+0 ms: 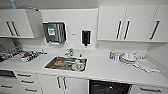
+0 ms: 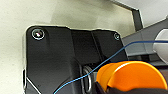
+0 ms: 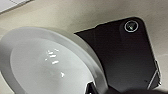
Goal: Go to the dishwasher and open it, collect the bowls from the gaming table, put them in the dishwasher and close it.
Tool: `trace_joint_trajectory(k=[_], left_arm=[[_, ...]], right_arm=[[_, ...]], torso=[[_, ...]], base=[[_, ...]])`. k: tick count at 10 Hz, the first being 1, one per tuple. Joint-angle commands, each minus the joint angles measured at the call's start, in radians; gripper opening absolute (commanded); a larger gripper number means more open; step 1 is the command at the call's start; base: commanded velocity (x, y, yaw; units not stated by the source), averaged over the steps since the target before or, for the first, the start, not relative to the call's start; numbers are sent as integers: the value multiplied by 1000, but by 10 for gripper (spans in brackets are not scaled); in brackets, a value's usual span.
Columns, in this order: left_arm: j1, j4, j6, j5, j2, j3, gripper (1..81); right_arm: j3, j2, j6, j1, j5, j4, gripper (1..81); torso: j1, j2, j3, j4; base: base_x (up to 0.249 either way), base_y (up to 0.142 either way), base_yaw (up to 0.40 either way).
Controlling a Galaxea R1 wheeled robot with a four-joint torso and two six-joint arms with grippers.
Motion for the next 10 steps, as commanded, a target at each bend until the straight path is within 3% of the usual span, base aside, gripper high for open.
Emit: trace_joint_trajectory(k=[1,10], left_arm=[[-34,4,-2,22,-14,3,10],[-30,3,0,22,-15,5,10]], right_arm=[[12,1,-6,36,-52,-21,10],[8,1,-6,37,-53,-21,10]], torso=[[0,0,0,0],[0,0,0,0]], base=[[97,0,0],[95,0,0]])
